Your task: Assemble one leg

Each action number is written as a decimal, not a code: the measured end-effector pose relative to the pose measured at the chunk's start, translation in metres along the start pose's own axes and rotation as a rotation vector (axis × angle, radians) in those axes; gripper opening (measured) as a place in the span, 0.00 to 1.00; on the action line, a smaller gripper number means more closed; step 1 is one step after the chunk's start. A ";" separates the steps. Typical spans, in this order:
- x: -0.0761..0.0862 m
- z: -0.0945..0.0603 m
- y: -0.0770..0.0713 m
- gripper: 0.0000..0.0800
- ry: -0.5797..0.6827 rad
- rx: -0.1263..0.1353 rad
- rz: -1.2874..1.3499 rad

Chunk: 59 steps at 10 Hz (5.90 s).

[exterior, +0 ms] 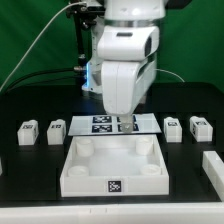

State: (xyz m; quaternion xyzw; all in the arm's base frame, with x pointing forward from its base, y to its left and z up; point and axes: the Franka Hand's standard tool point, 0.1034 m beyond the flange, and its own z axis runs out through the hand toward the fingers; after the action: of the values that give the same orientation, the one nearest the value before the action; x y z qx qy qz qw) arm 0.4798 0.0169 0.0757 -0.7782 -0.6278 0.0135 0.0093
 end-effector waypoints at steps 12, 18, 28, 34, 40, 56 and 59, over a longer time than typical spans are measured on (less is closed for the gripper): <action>-0.042 0.071 -0.044 0.44 0.035 0.002 -0.121; -0.042 0.070 -0.043 0.07 0.035 -0.001 -0.119; 0.037 0.068 -0.015 0.07 0.081 -0.047 -0.166; 0.040 0.068 -0.002 0.07 0.072 -0.065 -0.132; 0.039 0.069 -0.002 0.77 0.072 -0.064 -0.129; 0.134 -0.002 -0.049 0.81 0.150 -0.036 0.857; 0.136 -0.001 -0.051 0.81 0.166 0.003 1.152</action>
Offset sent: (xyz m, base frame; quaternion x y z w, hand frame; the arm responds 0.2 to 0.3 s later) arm -0.0236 -0.0045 -0.0411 -0.0278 0.0246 -0.0230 0.9990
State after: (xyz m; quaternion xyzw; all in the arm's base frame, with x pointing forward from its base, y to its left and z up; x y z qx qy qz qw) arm 0.4590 0.1608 0.0772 -0.9927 -0.1005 -0.0441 0.0508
